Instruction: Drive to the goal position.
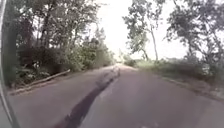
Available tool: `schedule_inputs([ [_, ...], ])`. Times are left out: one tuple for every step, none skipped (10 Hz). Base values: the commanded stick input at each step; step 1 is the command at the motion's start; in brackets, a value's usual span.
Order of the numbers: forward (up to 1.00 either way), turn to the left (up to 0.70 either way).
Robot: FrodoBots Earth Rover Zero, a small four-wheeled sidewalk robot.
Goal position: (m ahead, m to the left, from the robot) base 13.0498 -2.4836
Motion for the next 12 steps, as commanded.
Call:
schedule_inputs([
  [0.7, -0.01],
  [0.7, 0.0],
  [0.7, 0.0],
  [0.7, 0.0],
  [0.7, 0.0],
  [0.7, 0.0],
  [0.7, 0.0],
  [0.7, 0.0],
  [0.7, 0.0],
  [0.7, -0.02],
  [0.7, -0.16],
  [0.7, -0.31],
])
